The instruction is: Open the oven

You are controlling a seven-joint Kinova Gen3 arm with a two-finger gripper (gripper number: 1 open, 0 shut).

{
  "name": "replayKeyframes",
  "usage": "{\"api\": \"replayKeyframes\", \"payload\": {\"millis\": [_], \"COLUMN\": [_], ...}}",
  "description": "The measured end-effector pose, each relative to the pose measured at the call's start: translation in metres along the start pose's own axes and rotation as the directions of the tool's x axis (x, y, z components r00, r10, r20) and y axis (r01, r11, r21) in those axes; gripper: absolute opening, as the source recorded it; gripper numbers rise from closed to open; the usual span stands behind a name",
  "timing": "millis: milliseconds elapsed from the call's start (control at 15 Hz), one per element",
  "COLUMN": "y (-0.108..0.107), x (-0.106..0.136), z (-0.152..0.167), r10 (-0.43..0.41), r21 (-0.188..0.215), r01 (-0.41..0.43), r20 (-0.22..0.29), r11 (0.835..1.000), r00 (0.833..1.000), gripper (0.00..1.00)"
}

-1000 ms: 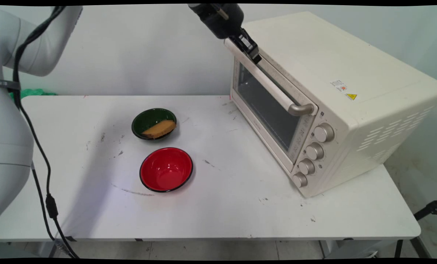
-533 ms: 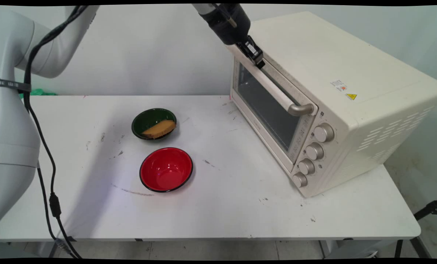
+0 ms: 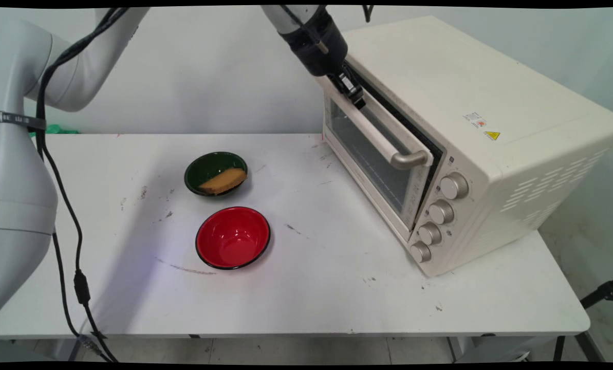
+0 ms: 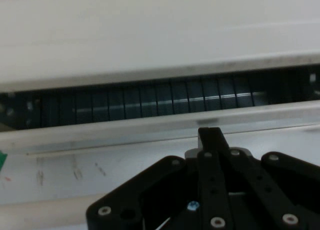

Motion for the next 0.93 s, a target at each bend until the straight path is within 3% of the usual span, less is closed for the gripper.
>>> {"api": "replayKeyframes", "payload": {"millis": [400, 933], "y": [0.004, 0.012], "x": [-0.023, -0.076], "z": [-0.003, -0.008], "r10": [0.019, 0.078], "r21": [0.003, 0.023], "r01": [-0.019, -0.078], "r20": [0.005, -0.014], "r11": [1.0, 0.997], "r00": [1.0, 0.997], "gripper": [0.0, 0.0]}}
